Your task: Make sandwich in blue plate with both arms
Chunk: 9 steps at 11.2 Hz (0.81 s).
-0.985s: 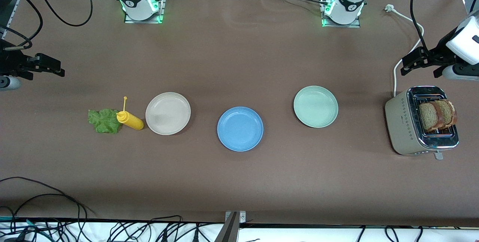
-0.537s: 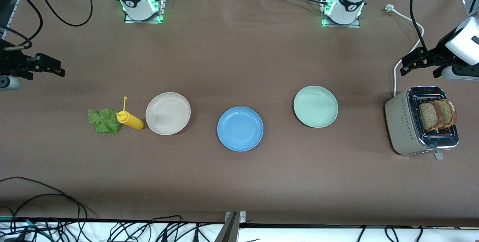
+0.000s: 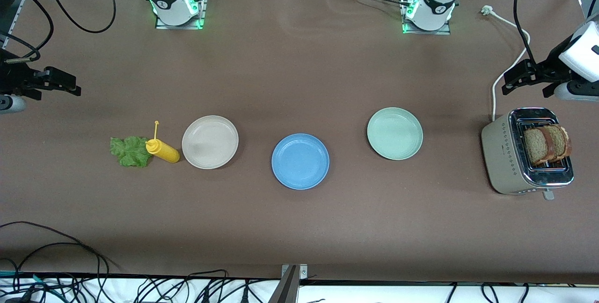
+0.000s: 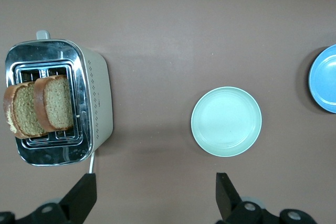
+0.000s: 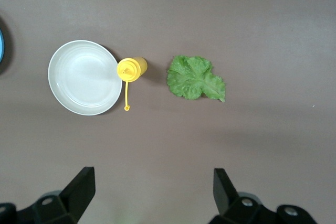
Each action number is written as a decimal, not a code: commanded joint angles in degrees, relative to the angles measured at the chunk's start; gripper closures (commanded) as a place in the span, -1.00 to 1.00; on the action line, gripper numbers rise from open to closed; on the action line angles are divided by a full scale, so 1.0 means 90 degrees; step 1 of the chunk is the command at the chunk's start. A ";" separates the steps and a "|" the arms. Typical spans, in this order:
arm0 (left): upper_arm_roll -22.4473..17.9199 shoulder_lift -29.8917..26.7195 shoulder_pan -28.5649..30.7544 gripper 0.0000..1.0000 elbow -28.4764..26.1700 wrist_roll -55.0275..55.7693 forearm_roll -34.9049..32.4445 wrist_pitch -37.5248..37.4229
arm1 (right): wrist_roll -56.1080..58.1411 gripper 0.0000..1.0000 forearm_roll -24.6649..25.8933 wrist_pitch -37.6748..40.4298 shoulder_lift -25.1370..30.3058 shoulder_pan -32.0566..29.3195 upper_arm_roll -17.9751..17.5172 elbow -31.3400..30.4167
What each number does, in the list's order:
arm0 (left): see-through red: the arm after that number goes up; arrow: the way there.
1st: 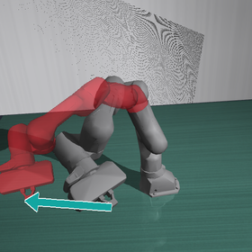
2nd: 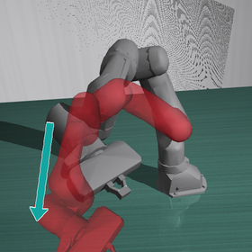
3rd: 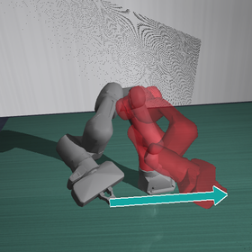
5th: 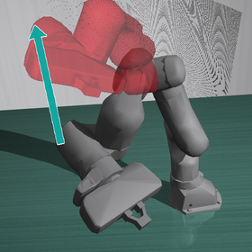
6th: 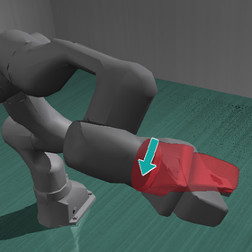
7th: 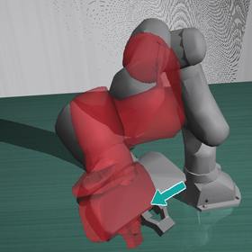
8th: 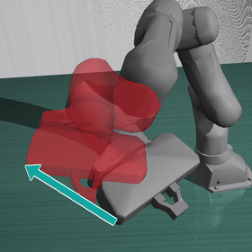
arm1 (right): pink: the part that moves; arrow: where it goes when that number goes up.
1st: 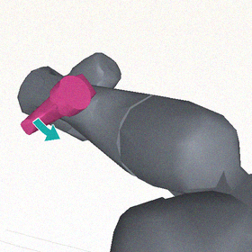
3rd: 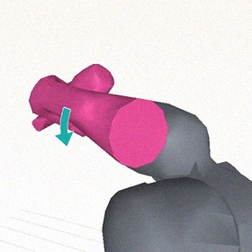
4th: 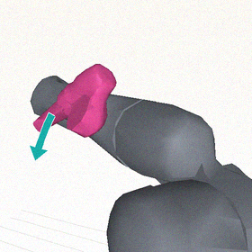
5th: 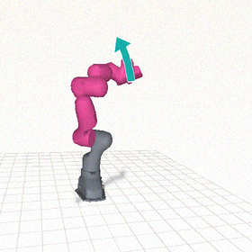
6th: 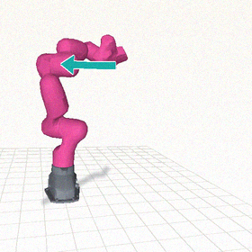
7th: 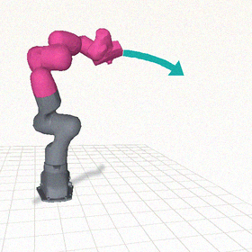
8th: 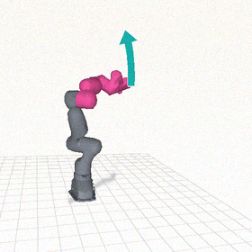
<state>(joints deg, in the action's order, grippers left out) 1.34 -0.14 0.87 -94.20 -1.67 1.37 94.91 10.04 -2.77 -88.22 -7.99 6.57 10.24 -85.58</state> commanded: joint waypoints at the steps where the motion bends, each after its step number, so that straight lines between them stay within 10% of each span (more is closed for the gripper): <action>1: 0.0037 -0.0014 0.0049 -1.00 -0.0032 -0.0079 -0.0133 0.0060 | -0.0013 -1.00 0.0053 0.0066 0.0087 0.0031 0.0015 -0.0062; 9: 0.0007 0.0093 0.0088 -1.00 0.0075 -0.0088 -0.0133 0.0060 | -0.0013 -1.00 0.0053 0.0066 0.0078 0.0031 0.0015 -0.0062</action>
<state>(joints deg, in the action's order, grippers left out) 1.28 0.00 1.03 -94.22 -1.67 1.37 95.01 10.04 -2.77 -88.18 -7.99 6.57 10.24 -85.58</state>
